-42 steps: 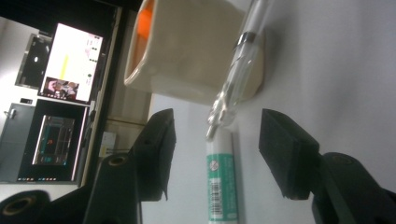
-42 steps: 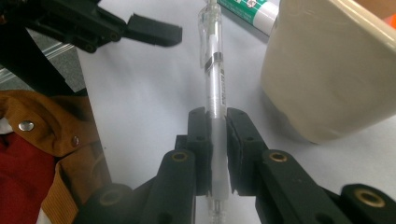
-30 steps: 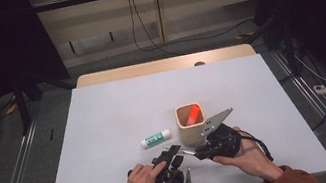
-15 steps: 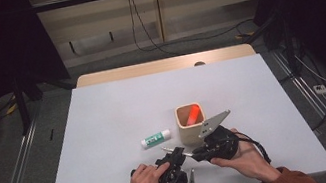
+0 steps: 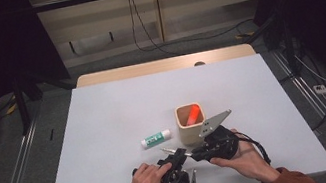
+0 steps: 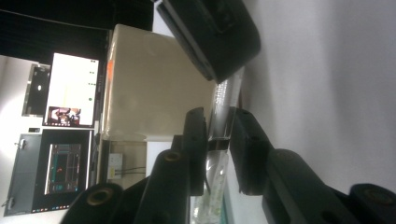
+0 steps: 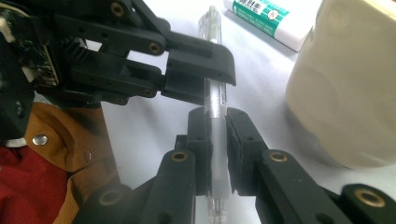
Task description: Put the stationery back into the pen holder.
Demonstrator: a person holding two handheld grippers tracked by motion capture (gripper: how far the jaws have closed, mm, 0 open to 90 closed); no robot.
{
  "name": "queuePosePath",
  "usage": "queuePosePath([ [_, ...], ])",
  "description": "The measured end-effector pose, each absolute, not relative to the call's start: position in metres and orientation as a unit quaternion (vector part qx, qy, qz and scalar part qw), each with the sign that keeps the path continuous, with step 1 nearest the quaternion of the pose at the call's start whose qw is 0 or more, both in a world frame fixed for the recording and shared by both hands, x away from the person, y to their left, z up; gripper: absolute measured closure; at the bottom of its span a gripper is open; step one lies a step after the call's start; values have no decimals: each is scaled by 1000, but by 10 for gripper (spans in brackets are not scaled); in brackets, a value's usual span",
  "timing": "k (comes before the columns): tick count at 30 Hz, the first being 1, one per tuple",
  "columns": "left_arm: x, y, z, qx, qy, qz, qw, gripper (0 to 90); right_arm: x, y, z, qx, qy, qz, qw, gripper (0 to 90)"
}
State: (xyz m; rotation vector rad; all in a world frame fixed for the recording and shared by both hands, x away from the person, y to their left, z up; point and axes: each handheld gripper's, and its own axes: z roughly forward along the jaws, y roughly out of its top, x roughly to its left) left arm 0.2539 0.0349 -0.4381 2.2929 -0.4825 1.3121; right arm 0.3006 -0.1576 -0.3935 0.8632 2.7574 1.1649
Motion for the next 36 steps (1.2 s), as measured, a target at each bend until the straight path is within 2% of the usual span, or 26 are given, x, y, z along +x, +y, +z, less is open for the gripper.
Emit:
queuePosePath([
  [15,256,37,-437,846,-142,445,257,801,300,-161,-393,276,879,390,13,797],
  [20,260,40,-433,855,-120,422,278,801,299,-161,-396,283,878,386,19,671],
  [27,266,45,-430,865,-92,388,306,801,295,-166,-394,298,870,392,35,577],
  [36,271,54,-421,882,-42,331,334,801,293,-178,-397,332,858,386,70,333],
])
